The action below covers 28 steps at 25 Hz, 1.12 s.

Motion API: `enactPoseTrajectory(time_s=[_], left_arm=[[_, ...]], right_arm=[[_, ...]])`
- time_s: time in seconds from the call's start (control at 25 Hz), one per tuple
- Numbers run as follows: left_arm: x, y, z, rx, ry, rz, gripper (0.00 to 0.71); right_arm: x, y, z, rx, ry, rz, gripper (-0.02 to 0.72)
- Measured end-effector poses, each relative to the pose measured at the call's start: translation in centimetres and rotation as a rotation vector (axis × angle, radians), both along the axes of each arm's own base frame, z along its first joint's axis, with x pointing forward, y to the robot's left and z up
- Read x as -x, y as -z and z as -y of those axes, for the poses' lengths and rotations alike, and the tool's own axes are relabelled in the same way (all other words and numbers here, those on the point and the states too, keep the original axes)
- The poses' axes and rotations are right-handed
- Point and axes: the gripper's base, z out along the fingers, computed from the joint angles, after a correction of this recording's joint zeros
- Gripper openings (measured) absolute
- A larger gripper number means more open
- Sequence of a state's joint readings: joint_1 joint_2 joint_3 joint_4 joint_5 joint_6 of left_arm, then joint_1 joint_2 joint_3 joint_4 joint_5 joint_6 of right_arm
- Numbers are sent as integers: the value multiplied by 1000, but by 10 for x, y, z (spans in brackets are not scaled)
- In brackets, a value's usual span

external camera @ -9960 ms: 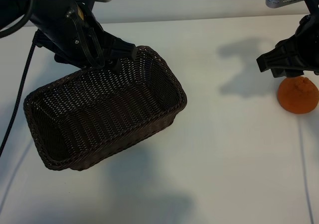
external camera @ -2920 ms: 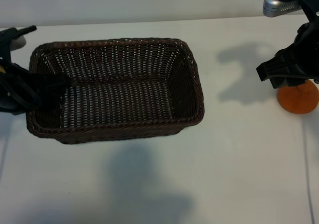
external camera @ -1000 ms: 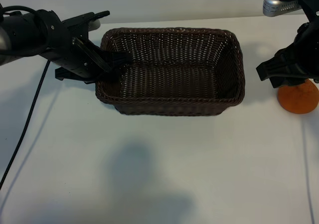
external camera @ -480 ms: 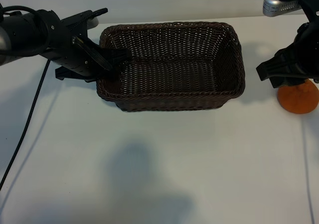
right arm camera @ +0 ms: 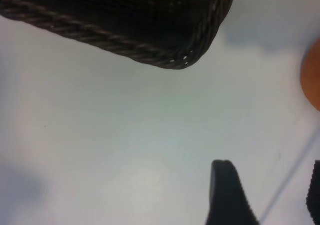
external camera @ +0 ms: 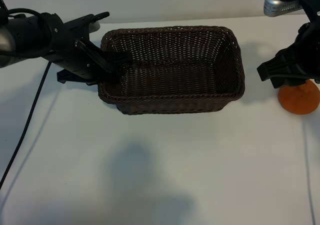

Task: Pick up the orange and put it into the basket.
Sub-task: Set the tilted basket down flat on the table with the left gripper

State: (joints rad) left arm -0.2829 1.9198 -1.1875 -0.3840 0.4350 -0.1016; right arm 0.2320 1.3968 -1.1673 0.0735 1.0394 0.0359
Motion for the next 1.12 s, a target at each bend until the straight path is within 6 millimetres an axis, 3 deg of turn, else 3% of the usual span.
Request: enactPoseTrajectory(time_s=[1.12], left_arm=[[-2, 8, 1, 5, -17, -18, 147]], right_arm=[[0, 0, 0, -2, 0, 6, 396]])
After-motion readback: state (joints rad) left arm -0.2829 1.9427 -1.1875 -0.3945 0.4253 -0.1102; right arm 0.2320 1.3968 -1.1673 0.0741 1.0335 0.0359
